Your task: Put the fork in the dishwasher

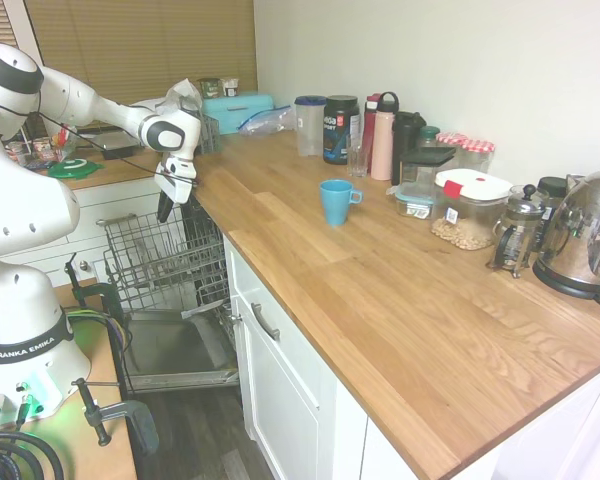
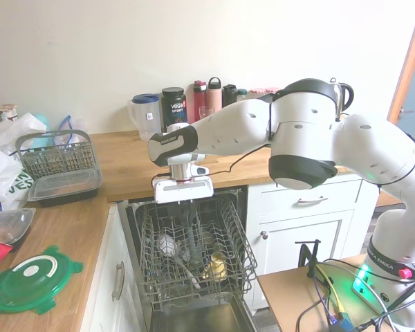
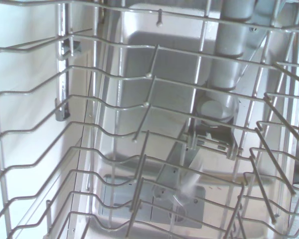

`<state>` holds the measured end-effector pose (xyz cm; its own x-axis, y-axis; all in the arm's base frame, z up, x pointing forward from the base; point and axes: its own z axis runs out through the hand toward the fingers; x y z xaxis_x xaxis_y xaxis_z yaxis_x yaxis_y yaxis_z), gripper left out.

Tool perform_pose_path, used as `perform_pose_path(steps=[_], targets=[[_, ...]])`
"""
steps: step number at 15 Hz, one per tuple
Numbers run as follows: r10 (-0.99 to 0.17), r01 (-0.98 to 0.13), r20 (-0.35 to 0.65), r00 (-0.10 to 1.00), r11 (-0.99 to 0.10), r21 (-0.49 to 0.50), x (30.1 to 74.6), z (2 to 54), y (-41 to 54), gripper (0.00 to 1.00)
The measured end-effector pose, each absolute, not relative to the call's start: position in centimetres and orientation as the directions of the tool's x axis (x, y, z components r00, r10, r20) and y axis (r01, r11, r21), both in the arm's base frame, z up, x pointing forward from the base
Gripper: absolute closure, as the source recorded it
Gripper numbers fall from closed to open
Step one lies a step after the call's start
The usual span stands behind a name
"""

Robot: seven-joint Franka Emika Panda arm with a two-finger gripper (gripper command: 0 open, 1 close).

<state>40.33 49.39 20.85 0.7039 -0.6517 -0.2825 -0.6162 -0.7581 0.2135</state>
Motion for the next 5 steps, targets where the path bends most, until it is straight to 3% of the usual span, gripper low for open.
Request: perform_pose_path(steps=[5], targets=[[-0.641, -0.621, -0.249, 0.726, -0.767, 0.164, 40.3, 23.6, 50.1, 0.00]])
